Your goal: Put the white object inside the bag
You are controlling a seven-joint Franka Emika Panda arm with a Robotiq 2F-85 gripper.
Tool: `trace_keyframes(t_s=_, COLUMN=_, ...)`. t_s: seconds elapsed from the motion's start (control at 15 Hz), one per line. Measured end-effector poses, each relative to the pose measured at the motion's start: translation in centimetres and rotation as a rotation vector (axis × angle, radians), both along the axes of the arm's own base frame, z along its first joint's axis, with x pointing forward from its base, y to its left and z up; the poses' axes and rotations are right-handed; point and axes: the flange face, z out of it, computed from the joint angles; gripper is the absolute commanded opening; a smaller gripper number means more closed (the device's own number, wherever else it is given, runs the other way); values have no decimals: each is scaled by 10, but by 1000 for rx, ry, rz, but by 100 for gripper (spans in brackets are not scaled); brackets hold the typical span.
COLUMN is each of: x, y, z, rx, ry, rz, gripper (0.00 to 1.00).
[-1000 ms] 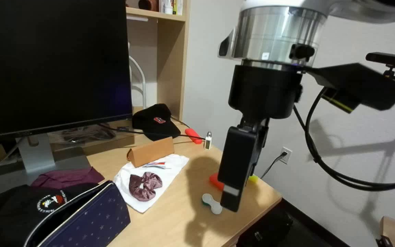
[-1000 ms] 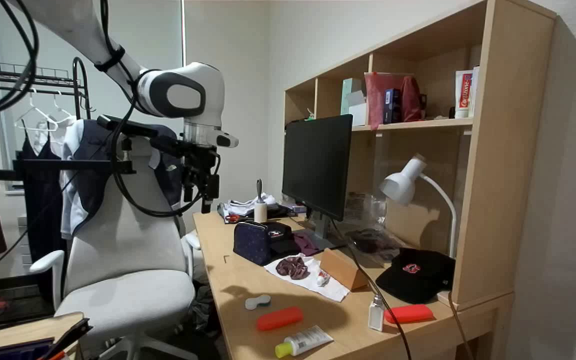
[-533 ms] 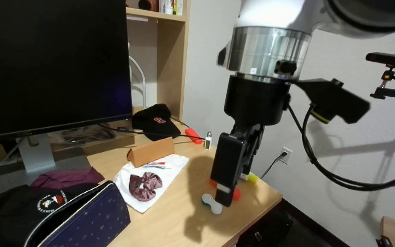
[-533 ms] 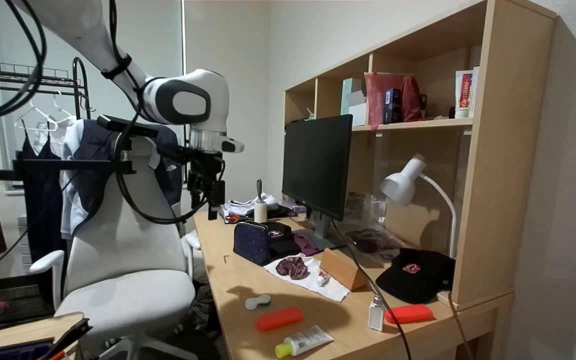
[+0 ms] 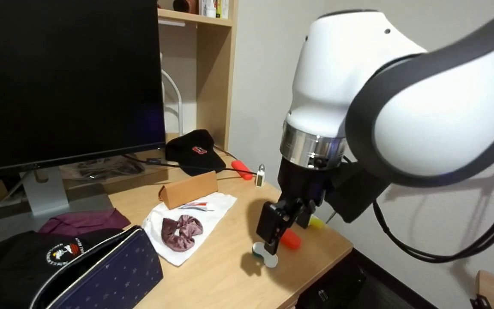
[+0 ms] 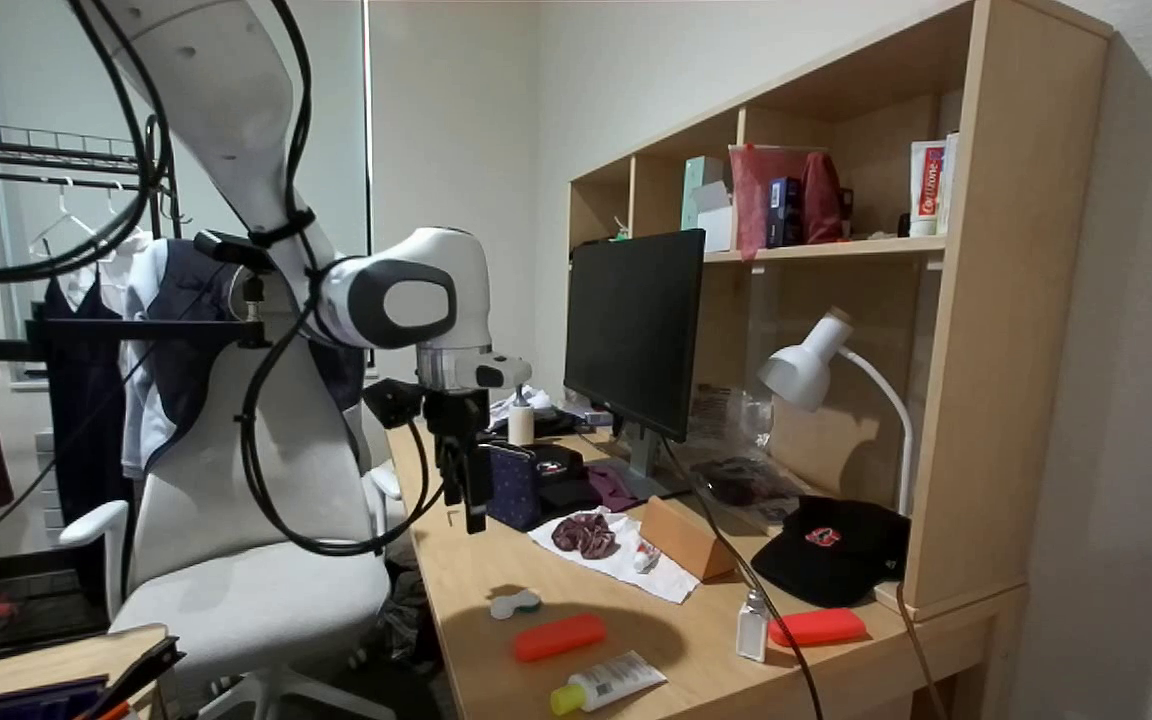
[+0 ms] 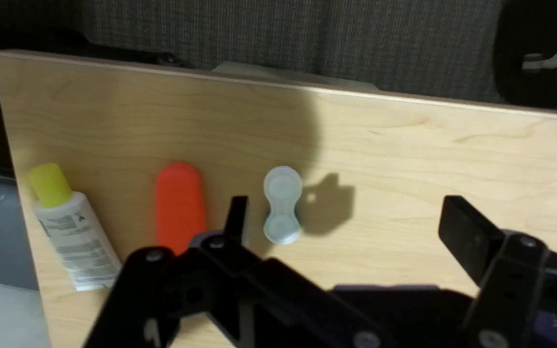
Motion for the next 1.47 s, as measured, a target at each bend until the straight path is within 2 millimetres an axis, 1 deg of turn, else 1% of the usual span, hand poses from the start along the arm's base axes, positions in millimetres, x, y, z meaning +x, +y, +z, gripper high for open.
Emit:
trace_keyframes(t_s=0.2, x=1, y=-23, z=-34, rx=-4, ry=28, rz=-106, gripper=100)
trace_keyframes(t_s=0.33, x=2, y=-34, z=-55, rx=15, ry=50, rz=-160, gripper=100)
trace_keyframes(t_s=0.4, x=3, y=-38, z=-64, rx=27, ry=54, rz=-186, gripper=98)
trace_keyframes(t_s=0.53, x=5, y=-44, z=-80, rx=60, ry=49, rz=-235, gripper=100)
trace_keyframes(t_s=0.73, x=11, y=-48, z=-97, rx=111, ry=57, rz=-256, gripper=100)
trace_keyframes(t_s=1.0, x=24, y=-43, z=-104, rx=136, ry=60, rz=-229, gripper=100)
trace_keyframes(t_s=1.27, x=36, y=-39, z=-100, rx=118, ry=38, rz=-144, gripper=100)
trace_keyframes(t_s=1.47, x=39, y=-39, z=-99, rx=58, ry=37, rz=-47, gripper=100)
